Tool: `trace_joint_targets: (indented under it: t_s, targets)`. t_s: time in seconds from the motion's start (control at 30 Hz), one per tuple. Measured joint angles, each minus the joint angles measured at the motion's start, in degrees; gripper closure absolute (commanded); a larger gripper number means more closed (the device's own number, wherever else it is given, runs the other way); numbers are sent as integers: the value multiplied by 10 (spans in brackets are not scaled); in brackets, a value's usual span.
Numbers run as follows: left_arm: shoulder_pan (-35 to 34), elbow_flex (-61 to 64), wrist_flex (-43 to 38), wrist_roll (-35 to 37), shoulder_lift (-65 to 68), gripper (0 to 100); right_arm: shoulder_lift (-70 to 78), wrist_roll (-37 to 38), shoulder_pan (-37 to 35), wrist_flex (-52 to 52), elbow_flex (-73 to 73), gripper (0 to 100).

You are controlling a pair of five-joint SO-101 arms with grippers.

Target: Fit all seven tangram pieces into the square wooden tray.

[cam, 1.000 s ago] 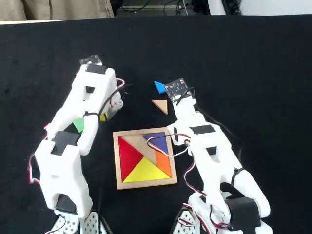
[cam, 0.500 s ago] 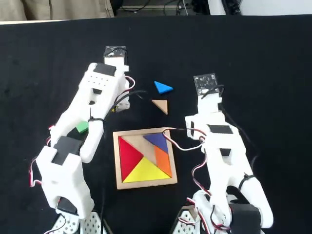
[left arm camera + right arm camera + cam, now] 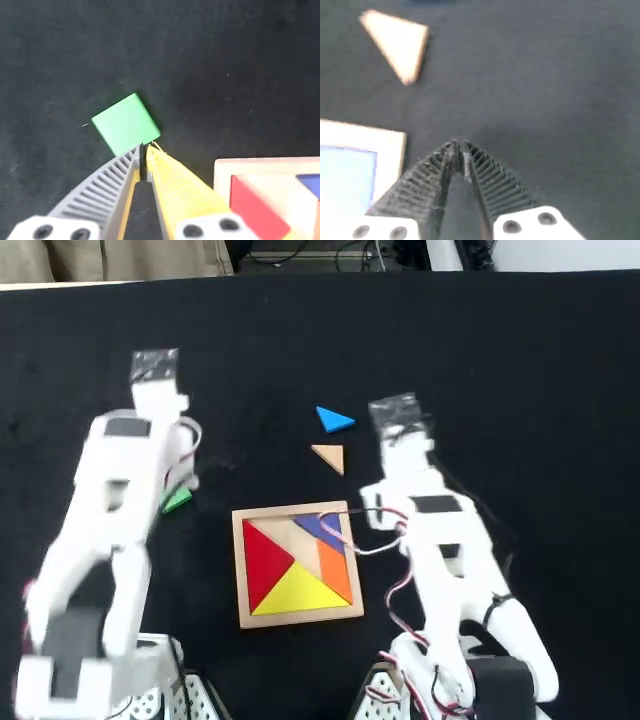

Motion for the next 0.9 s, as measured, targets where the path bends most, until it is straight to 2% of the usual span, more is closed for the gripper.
trace_joint_targets:
  t_s: [0.2, 0.33, 0.43, 0.67, 0.8, 0.9]
  targets:
    - [-40, 299, -174, -11, -254, 967, 91, -7, -25, 146, -193, 987]
    - [-111, 413, -229, -11, -358, 967, 232, -12, -25, 193, -341, 987]
    - [-143, 447, -239, -9, -382, 967, 348, -12, -25, 215, -448, 987]
    - [-138, 455, -242, -10, -390, 967, 570, -12, -25, 314, -695, 988]
    - [-135, 455, -242, -11, -390, 967, 627, -12, -32, 363, -792, 988]
    - [-135, 455, -242, -11, -390, 967, 640, -12, -62, 386, -825, 988]
